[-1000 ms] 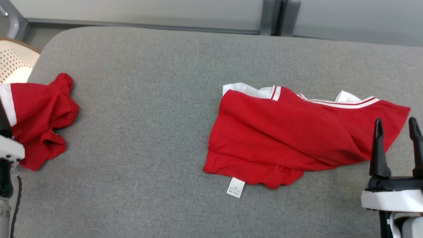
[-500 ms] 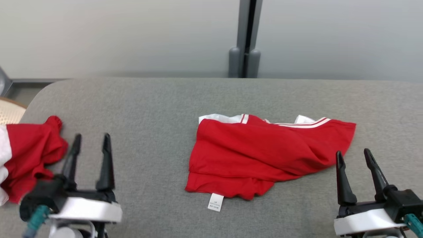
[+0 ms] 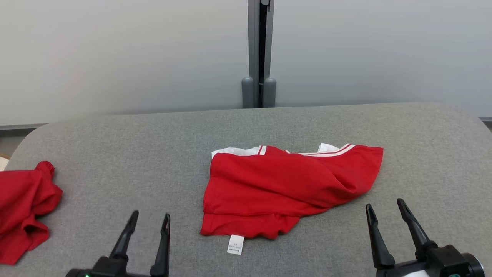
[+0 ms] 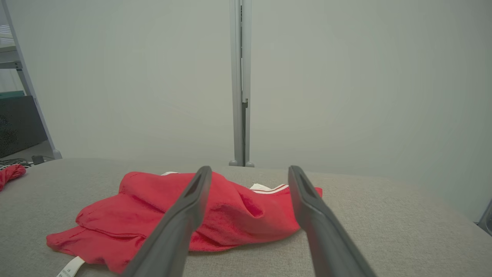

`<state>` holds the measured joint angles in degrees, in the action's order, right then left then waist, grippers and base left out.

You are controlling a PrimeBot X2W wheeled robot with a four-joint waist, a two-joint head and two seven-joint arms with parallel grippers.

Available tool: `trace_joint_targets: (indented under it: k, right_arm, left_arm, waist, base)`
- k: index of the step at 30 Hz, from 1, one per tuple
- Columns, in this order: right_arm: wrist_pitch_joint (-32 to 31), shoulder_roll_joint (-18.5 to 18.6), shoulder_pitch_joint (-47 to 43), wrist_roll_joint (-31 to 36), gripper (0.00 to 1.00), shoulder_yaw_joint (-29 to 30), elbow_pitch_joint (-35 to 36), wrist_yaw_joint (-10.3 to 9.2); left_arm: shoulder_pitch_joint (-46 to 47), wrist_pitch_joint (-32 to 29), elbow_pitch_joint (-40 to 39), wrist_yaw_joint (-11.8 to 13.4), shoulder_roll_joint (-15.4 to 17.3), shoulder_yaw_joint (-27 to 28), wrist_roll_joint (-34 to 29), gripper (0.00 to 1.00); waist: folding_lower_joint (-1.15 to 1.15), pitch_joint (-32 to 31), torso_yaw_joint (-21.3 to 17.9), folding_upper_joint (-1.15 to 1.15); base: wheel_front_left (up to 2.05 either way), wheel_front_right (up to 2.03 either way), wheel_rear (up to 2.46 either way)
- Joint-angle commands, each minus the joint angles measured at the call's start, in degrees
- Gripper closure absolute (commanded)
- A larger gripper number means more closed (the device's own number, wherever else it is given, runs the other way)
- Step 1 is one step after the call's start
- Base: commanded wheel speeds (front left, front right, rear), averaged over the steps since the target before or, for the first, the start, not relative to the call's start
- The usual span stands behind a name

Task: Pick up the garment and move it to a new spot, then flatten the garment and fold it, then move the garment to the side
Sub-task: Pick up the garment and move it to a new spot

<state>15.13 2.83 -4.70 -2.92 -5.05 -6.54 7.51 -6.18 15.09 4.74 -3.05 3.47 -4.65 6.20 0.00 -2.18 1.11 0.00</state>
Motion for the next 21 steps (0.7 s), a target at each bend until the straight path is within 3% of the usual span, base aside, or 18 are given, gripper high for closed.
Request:
trace_joint_targets:
  k: [1, 13, 21]
  right_arm:
    - [0.03, 0.13, -0.87, -0.11, 0.00, -0.21, 0.25, -0.04]
    - [0.03, 0.12, -2.87, -3.10, 0.00, -0.99, 3.04, -0.04]
    - [0.03, 0.12, -2.52, -3.60, 0.00, -1.47, 2.83, -0.04]
  left_arm:
    - [-1.03, 0.08, 0.46, -0.22, 0.09, -0.23, -0.85, 0.00]
    - [-3.46, 0.09, 1.42, 3.25, -0.48, -0.72, -0.02, 0.00]
    - [-3.30, 0.09, 1.34, 3.72, -0.48, -0.61, 0.19, 0.00]
  waist:
    - [0.00, -0.57, -0.25, 0.00]
    - [0.00, -1.58, -0.10, 0.00]
    - [0.00, -1.79, 0.08, 0.00]
  base:
    - [0.00, 0.00, 0.00]
    - [0.00, 0.00, 0.00]
    - [0.00, 0.00, 0.00]
